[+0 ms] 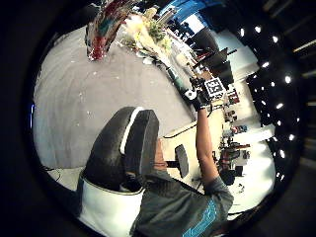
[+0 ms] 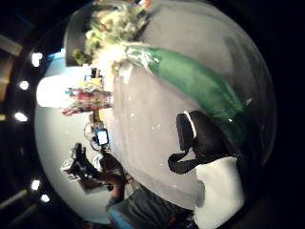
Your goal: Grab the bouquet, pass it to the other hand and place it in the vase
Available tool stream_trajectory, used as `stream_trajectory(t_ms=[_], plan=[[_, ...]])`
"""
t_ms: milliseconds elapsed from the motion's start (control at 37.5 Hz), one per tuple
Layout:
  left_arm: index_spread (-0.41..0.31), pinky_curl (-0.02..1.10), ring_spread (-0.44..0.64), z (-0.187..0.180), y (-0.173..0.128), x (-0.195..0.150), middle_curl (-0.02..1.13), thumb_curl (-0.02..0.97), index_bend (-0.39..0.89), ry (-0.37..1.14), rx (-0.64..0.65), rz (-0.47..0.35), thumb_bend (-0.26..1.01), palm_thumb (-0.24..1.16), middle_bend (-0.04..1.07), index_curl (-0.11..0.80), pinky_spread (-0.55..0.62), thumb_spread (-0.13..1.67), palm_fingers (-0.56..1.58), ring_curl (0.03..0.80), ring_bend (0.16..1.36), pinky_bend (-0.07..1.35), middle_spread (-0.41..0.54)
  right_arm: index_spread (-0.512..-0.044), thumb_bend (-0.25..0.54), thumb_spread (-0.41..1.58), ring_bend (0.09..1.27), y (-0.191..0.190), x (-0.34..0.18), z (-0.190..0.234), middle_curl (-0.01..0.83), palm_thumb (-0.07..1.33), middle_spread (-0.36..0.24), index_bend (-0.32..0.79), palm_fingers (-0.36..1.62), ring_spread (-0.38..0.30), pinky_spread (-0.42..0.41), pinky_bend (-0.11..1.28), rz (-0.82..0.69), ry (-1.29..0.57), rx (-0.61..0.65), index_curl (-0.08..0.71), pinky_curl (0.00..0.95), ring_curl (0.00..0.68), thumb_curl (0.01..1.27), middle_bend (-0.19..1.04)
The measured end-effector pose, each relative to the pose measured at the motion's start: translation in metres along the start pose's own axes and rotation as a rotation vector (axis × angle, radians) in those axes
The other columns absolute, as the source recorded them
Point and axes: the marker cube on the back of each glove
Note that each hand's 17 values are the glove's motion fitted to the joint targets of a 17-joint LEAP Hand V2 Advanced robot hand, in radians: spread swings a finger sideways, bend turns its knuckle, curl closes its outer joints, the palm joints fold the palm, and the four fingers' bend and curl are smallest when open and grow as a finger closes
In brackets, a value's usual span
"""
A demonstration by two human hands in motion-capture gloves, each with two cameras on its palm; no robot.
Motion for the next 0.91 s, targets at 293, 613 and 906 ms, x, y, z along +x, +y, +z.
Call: stream_trajectory(t_ms=[293, 613, 906], plan=[[-0.093, 0.35, 0.31, 0.005, 0.001, -0.001, 0.31, 0.256, 0.16, 0.014, -0.009, -0.002, -0.02, 0.13, 0.18, 0.34, 0.41, 1.08, 0.38, 0.269, 0.46, 0.35, 0.085, -0.288, 0.077, 1.13, 0.27, -0.006, -0.015, 0.011, 0.342, 0.95, 0.069, 0.46, 0.48, 0.211, 0.306, 0.42, 0.009, 0.054, 0.052, 0.352, 0.292, 0.234, 0.42, 0.26], [-0.093, 0.35, 0.31, 0.01, -0.003, -0.008, 0.31, 0.259, 0.16, 0.04, 0.007, -0.013, -0.02, 0.13, 0.17, 0.344, 0.41, 1.08, 0.38, 0.275, 0.46, 0.34, 0.085, -0.246, 0.018, 0.86, 0.58, -0.013, -0.018, 0.004, 0.437, 1.03, -0.096, 0.13, 1.33, -0.106, -0.073, 0.58, 0.052, 0.167, 0.235, 0.335, 0.363, 0.374, 0.51, 0.43], [-0.091, 0.35, 0.3, 0.001, -0.01, -0.001, 0.32, 0.259, 0.16, 0.039, 0.001, -0.005, -0.02, 0.13, 0.18, 0.343, 0.41, 1.08, 0.39, 0.279, 0.46, 0.34, 0.085, -0.246, -0.029, 0.66, 0.88, -0.009, -0.023, -0.006, 0.523, 1.02, -0.17, 0.14, 1.42, -0.187, -0.255, 0.62, 0.033, -0.053, 0.228, 0.358, 0.432, 0.506, 0.58, 0.6]])
